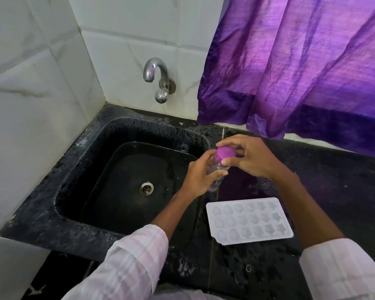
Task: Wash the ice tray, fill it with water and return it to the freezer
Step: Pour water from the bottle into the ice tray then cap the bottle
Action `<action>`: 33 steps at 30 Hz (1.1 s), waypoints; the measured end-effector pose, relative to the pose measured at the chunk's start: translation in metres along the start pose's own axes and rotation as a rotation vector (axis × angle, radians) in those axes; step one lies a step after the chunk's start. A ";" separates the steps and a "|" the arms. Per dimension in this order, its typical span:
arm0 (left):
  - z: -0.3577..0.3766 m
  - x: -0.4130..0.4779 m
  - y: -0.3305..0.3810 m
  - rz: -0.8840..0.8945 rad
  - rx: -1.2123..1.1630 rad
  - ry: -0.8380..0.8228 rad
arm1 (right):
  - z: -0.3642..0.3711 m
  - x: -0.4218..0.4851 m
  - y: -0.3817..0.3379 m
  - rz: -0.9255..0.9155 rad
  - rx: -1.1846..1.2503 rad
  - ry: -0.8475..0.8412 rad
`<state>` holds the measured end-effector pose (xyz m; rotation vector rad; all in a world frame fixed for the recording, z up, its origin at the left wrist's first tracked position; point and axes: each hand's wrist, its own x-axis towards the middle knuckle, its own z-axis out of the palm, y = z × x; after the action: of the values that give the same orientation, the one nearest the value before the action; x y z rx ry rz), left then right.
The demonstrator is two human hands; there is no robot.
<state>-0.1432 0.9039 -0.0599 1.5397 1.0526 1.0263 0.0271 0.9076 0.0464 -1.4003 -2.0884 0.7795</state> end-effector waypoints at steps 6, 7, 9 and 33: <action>-0.003 -0.001 0.003 -0.009 -0.008 -0.019 | 0.005 0.004 -0.003 0.008 -0.195 0.038; -0.003 -0.001 0.004 -0.009 -0.002 -0.020 | 0.005 0.003 -0.002 0.002 -0.185 0.001; -0.002 0.000 0.006 -0.012 0.010 -0.014 | 0.004 0.002 -0.001 -0.031 -0.183 -0.023; 0.009 0.001 -0.014 -0.058 0.207 0.067 | 0.052 -0.016 0.058 0.260 0.187 0.112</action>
<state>-0.1369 0.9048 -0.0751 1.6390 1.2757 0.9584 0.0350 0.9011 -0.0326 -1.5892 -1.7222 0.9494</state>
